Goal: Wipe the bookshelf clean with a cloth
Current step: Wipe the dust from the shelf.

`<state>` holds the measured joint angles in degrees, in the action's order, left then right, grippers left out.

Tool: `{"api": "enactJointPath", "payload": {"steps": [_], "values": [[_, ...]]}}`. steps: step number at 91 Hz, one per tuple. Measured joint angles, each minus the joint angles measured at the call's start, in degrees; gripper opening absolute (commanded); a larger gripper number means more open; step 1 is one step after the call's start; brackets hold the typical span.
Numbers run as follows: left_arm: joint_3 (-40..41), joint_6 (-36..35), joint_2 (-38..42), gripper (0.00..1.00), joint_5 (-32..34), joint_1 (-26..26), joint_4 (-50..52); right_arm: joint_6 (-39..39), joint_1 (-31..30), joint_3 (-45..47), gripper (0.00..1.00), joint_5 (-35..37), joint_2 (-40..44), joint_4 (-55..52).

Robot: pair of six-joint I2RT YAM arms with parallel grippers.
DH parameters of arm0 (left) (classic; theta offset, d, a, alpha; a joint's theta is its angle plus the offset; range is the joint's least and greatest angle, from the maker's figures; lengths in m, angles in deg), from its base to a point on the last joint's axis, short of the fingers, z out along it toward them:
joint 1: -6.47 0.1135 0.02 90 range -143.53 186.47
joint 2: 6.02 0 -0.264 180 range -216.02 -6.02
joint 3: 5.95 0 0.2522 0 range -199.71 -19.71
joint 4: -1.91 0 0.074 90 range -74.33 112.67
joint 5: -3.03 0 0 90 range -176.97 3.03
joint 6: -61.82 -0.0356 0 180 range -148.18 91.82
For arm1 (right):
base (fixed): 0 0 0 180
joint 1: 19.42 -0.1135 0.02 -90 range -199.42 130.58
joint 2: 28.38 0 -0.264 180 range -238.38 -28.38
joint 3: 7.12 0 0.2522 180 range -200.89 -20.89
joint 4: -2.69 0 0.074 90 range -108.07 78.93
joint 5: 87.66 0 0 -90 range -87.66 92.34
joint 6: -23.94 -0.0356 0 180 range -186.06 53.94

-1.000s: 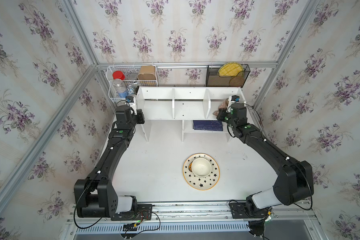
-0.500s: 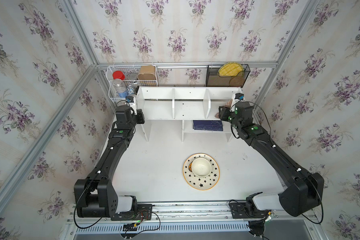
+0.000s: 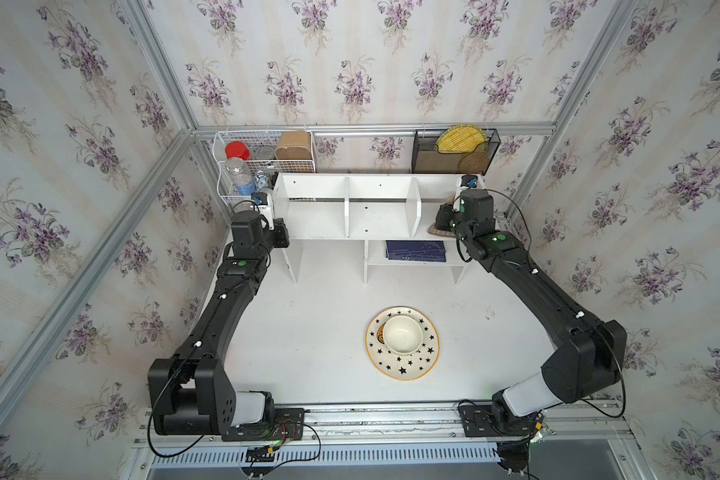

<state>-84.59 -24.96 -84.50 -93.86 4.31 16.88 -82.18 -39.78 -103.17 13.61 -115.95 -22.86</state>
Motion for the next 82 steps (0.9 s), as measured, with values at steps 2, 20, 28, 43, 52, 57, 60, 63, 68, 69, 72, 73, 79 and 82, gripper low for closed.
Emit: {"api": "enactJointPath", "payload": {"steps": [2,20,28,43,52,57,60,63,68,69,72,73,79,82], "values": [[0.0,0.0,0.0,0.00,0.0,0.0,0.0,0.0,-0.1,0.0,0.36,0.0,0.4,0.0],[0.0,0.0,0.0,0.00,0.0,0.0,0.0,0.1,-0.2,0.8,0.58,1.1,4.9,-0.3],[0.0,0.0,0.0,0.00,0.0,0.0,0.0,1.1,-0.2,2.6,0.67,2.5,6.6,-0.2],[0.0,0.0,0.0,0.00,0.0,0.0,0.0,2.6,0.5,5.1,0.74,3.0,3.6,-0.6],[0.0,0.0,0.0,0.00,0.0,0.0,0.0,2.6,2.0,5.8,0.77,3.0,0.6,-0.9],[0.0,-0.1,0.1,0.00,-0.1,0.0,0.2,2.3,2.7,6.1,0.76,2.8,-0.3,0.2],[0.0,-0.2,0.2,0.00,-0.1,0.0,0.3,2.2,2.8,6.2,0.72,2.8,-0.6,1.1],[0.0,-0.1,0.2,0.00,-0.1,0.0,0.3,2.1,2.9,6.4,0.65,2.5,-0.9,1.9],[0.0,-0.1,0.2,0.00,-0.1,0.0,0.3,1.6,3.2,6.3,0.50,1.3,-1.7,3.5],[0.0,-0.1,0.2,0.00,-0.1,0.0,0.3,1.4,3.2,6.3,0.47,1.1,-1.9,3.8],[0.0,-0.1,0.2,0.00,-0.1,0.0,0.3,1.1,3.4,6.3,0.38,0.1,-2.3,4.7],[0.0,-0.1,0.1,0.00,-0.1,0.0,0.3,1.0,3.4,6.3,0.35,-0.2,-2.5,4.9],[0.0,-0.1,0.0,0.00,-0.1,0.0,0.2,-0.3,3.3,5.7,0.21,-2.4,-3.4,5.9],[0.0,-0.1,0.0,0.00,-0.1,0.0,0.1,-0.6,3.1,5.2,0.18,-3.5,-3.9,6.1]]}}
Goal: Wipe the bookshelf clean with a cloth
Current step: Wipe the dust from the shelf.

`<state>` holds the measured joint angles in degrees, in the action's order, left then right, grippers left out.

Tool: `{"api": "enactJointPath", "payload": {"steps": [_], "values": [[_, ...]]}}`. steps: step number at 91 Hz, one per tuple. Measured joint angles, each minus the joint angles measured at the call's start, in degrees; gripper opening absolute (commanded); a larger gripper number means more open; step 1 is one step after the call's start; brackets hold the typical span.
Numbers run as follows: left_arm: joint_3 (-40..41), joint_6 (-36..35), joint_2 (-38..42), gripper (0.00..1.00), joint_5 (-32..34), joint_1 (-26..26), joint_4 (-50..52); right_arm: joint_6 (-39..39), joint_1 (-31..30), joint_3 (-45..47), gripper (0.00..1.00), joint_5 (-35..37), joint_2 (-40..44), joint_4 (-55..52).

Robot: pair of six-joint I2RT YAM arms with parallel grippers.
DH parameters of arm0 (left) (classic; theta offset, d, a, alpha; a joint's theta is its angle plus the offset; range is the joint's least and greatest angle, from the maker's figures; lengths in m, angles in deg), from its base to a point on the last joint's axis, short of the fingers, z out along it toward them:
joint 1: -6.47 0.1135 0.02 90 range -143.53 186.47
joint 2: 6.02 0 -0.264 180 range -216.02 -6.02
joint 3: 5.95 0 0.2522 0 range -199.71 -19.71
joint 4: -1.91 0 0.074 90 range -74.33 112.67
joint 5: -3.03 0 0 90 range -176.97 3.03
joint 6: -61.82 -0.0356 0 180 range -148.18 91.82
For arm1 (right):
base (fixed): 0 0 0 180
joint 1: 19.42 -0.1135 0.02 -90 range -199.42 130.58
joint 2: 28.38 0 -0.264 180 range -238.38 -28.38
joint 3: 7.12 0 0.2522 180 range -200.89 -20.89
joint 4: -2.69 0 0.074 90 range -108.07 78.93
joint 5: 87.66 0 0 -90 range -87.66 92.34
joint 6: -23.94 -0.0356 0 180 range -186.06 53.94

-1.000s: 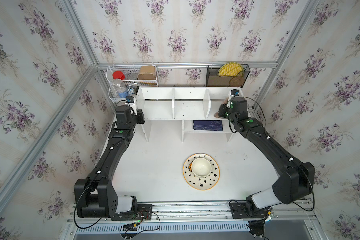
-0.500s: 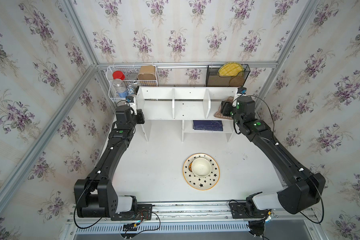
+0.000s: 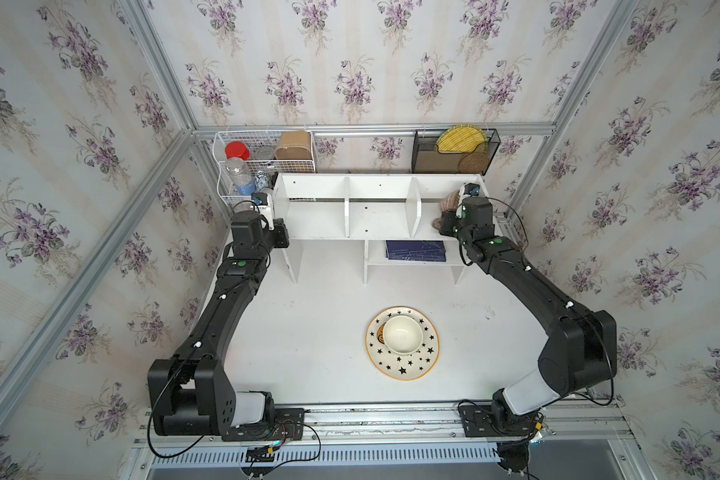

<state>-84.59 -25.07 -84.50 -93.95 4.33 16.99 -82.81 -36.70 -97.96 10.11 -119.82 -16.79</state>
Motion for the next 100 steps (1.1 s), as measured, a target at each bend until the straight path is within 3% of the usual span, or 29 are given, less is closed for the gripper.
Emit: {"api": "enactJointPath", "payload": {"steps": [18,32,45,56,75,90,100], "values": [[0.0,0.0,0.0,0.00,-0.2,0.1,-0.1,-2.7,-0.1,-2.5,0.00,-5.9,-2.2,0.7],[0.0,0.0,0.0,0.00,-0.2,0.1,-0.1,-2.8,-0.2,-2.0,0.00,-8.8,-2.2,1.2],[0.0,0.0,0.0,0.00,-0.2,0.1,-0.1,-3.2,-0.2,5.5,0.00,-10.2,4.4,2.8],[0.0,0.0,-0.2,0.00,-0.2,0.1,-0.3,-2.2,-0.2,6.6,0.00,-8.4,7.2,0.1],[0.0,0.0,-0.2,0.00,-0.4,0.2,-0.4,0.8,2.1,0.8,0.00,-1.1,3.5,-5.2],[0.0,-0.1,-0.1,0.00,-0.7,0.3,-0.3,0.6,2.3,-1.6,0.00,-3.0,0.4,-3.9],[0.0,0.0,-0.2,0.00,-0.8,0.3,-0.3,0.2,-1.2,-1.8,0.00,-4.2,-0.1,-3.0]]}}
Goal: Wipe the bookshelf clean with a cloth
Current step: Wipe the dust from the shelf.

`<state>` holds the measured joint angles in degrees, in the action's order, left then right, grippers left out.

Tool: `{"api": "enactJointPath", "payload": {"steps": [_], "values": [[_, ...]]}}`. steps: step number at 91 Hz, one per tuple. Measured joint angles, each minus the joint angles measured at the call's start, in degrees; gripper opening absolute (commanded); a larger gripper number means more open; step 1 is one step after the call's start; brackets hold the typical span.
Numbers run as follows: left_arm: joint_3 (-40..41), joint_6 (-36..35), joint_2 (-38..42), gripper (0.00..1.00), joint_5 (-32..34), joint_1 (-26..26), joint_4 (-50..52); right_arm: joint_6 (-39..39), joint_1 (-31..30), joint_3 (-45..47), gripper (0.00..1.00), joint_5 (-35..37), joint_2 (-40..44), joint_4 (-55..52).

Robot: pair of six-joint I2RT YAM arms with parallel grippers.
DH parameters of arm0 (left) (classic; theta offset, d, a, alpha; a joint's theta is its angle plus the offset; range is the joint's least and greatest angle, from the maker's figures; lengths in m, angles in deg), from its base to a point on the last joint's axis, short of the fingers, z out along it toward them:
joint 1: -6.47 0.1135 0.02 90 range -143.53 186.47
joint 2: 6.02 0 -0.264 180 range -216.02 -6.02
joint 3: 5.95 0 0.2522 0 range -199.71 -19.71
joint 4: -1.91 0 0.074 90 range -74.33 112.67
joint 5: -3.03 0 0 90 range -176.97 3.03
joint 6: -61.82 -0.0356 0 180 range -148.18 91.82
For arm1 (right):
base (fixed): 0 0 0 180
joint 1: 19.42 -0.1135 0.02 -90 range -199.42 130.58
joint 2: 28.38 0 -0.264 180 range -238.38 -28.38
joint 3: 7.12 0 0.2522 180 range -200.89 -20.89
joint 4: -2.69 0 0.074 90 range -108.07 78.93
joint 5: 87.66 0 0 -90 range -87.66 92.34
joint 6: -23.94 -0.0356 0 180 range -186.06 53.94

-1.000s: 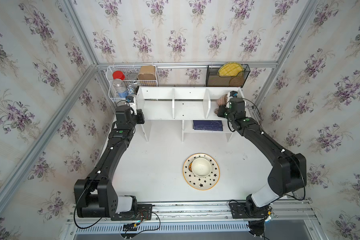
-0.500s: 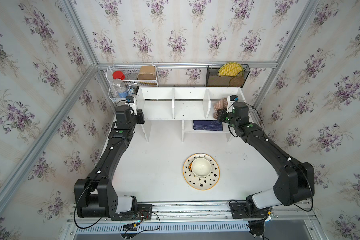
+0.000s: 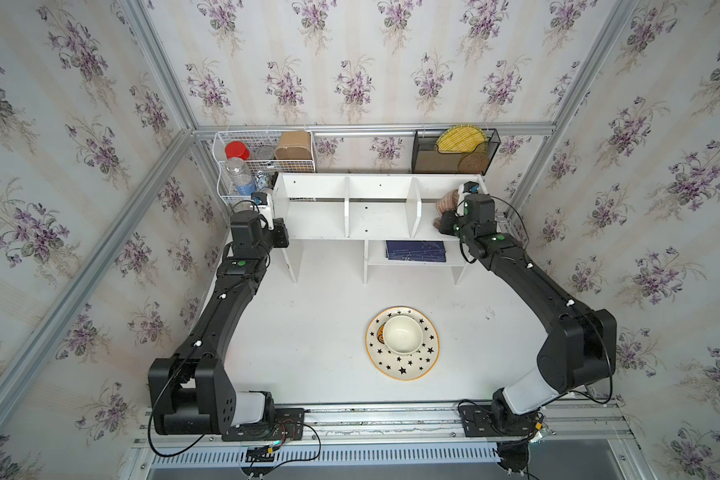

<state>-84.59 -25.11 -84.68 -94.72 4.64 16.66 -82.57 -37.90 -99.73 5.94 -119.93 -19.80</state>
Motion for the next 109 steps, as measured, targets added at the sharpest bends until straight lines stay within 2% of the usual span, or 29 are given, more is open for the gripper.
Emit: {"api": "enactJointPath", "payload": {"steps": [9,35,53,75,92,109], "values": [[-0.1,0.0,-0.2,0.00,0.0,0.0,-0.1,-0.4,-2.8,0.7,0.00,-1.8,0.4,0.5],[-0.1,0.0,-0.2,0.00,0.0,0.0,-0.1,-2.6,-2.5,6.8,0.00,1.9,6.9,0.5],[-0.2,0.0,-0.2,0.00,0.0,0.0,0.0,-1.5,1.2,1.1,0.00,4.9,3.4,-3.9],[-0.2,0.0,-0.3,0.00,0.0,0.0,0.0,-2.0,0.0,-4.2,0.00,1.7,-1.6,-4.3],[-0.3,-0.1,-0.4,0.00,-0.3,0.1,-0.1,-3.2,-2.6,-3.8,0.00,-0.9,-1.8,-3.4],[-0.3,-0.2,-0.4,0.00,-0.4,0.1,0.0,-2.9,-2.7,-0.5,0.00,0.0,1.6,-3.6]]}}
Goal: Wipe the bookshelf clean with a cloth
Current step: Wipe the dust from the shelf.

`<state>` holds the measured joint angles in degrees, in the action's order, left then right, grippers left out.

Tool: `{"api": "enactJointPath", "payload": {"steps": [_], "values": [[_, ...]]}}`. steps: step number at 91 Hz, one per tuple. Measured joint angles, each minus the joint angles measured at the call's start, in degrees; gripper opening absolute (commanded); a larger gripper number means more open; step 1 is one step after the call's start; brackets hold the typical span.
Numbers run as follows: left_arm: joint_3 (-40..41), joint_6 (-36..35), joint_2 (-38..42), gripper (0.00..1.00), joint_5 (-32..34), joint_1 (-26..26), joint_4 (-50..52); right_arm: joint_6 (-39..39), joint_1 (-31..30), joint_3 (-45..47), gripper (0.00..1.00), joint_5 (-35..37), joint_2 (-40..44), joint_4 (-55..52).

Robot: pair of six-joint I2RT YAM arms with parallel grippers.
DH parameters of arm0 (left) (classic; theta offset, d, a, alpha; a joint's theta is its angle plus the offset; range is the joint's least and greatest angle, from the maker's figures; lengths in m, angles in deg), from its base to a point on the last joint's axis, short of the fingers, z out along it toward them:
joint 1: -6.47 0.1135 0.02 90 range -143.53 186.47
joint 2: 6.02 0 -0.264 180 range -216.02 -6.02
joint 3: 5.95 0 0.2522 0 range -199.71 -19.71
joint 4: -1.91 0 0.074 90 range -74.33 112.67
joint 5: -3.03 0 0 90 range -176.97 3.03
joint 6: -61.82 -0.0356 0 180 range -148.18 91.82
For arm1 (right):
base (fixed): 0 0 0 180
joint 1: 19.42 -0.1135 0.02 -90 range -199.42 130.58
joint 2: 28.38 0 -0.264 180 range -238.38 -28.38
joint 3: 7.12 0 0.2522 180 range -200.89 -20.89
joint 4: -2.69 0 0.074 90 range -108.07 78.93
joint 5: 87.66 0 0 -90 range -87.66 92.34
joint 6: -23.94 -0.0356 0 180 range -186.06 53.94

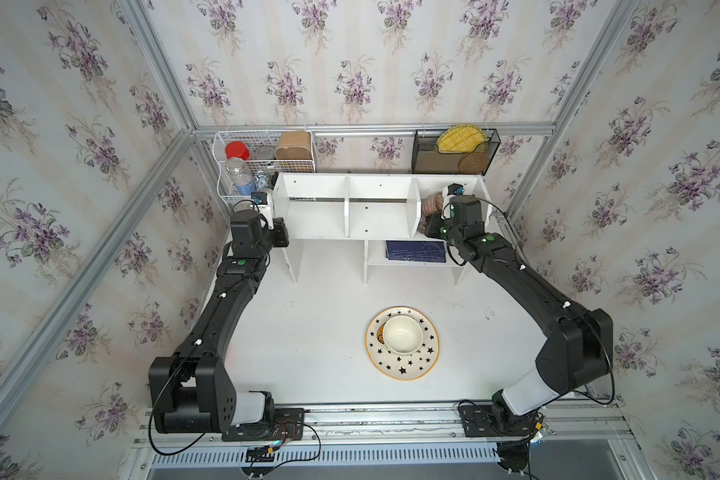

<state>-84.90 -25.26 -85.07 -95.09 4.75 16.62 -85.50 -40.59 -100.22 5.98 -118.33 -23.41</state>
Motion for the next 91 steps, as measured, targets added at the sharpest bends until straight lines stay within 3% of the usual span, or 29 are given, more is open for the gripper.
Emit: {"api": "enactJointPath", "payload": {"steps": [28,57,79,91], "values": [[0.0,0.0,0.0,0.00,-0.1,0.1,0.0,4.9,0.8,-2.8,0.00,7.5,-1.1,-4.3],[-0.2,-0.1,-0.1,0.00,-0.3,0.2,0.2,5.7,-1.6,-7.3,0.00,6.0,-6.4,-2.6],[-0.2,-0.3,-0.2,0.00,-0.3,0.2,0.1,4.6,-3.0,-0.3,0.00,9.1,2.4,-4.8],[-0.2,-0.2,-0.2,0.00,-0.4,0.2,0.1,5.5,-3.7,-1.0,0.00,10.8,8.2,-6.9]]}}
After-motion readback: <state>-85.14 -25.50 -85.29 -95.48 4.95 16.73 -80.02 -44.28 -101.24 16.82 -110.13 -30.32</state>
